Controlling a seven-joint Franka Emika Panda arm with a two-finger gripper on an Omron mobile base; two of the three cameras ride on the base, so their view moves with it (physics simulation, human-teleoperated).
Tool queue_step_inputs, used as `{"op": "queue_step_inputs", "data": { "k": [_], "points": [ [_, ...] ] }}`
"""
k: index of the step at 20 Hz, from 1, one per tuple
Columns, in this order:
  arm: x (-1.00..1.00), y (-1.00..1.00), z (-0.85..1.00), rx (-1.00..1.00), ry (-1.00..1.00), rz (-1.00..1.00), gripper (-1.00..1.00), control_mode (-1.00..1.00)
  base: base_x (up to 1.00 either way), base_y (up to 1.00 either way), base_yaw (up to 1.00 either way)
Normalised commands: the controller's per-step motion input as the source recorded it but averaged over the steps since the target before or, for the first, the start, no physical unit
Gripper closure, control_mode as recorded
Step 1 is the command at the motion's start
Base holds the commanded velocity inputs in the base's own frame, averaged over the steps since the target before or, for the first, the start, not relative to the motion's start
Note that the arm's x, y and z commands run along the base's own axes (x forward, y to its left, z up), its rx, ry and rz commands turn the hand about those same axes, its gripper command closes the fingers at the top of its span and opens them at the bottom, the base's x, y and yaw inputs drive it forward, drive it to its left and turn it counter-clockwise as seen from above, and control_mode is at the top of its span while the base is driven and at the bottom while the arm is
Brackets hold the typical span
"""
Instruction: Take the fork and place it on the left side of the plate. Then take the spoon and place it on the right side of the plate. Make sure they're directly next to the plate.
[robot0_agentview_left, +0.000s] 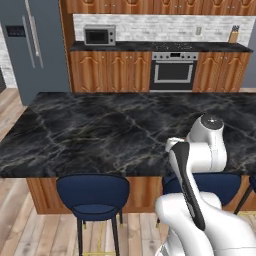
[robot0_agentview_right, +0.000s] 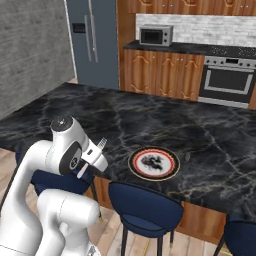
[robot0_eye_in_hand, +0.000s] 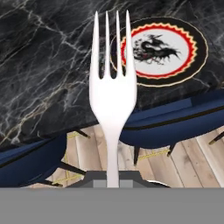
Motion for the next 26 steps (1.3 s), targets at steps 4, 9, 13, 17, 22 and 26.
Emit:
{"op": "queue_step_inputs", "data": {
  "k": [4,9,13,17,22,26],
  "points": [
    [0.0,0.0,0.0,0.0,0.0,0.0,1.0,1.0,0.38,0.24,0.0],
    [0.0,0.0,0.0,0.0,0.0,0.0,1.0,1.0,0.34,0.09,0.0],
    [0.2,0.0,0.02,0.0,0.02,0.0,1.0,-1.0,0.17,0.01,0.0],
    [0.48,0.0,0.01,0.0,0.07,0.0,1.0,-1.0,0.0,0.0,0.0],
    [0.44,0.0,0.0,-0.07,0.11,0.0,1.0,-1.0,0.0,0.0,0.0],
    [0.42,-0.06,0.0,-0.11,0.12,0.0,1.0,-1.0,0.0,0.0,0.0]
  ]
}}
